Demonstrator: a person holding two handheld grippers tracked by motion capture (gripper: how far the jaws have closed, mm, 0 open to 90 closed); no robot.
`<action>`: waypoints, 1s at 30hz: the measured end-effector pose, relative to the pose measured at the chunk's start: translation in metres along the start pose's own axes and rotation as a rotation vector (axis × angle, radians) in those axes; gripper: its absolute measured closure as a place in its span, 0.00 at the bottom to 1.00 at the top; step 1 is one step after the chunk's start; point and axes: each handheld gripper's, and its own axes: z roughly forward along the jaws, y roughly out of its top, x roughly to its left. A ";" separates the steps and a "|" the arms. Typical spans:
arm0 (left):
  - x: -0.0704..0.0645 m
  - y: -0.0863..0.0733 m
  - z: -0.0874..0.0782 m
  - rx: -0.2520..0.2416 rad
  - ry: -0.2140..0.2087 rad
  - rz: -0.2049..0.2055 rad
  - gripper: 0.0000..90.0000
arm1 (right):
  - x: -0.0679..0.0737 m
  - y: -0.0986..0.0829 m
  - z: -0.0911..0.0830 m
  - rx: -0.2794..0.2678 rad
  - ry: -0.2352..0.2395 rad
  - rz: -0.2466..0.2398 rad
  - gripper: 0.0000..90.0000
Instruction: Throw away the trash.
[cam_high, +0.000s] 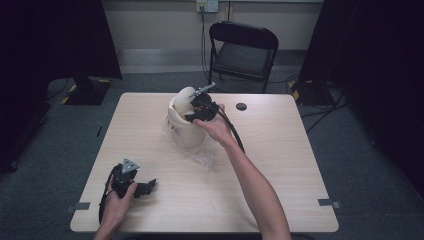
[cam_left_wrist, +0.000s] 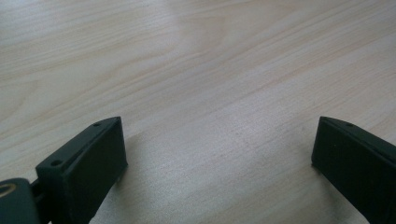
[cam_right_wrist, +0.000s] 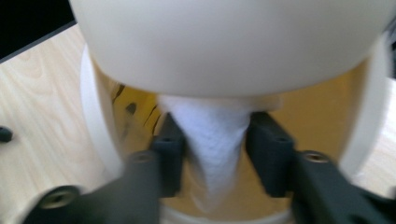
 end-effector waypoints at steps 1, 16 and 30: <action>0.000 0.000 0.000 0.000 -0.001 0.001 0.03 | -0.001 0.000 -0.002 -0.014 -0.007 0.005 0.59; 0.000 0.000 0.000 0.000 -0.001 0.000 0.03 | -0.002 0.001 -0.026 -0.078 0.004 0.018 0.38; 0.000 0.000 0.000 0.001 -0.001 0.000 0.03 | -0.017 -0.021 -0.052 -0.127 -0.010 0.079 0.37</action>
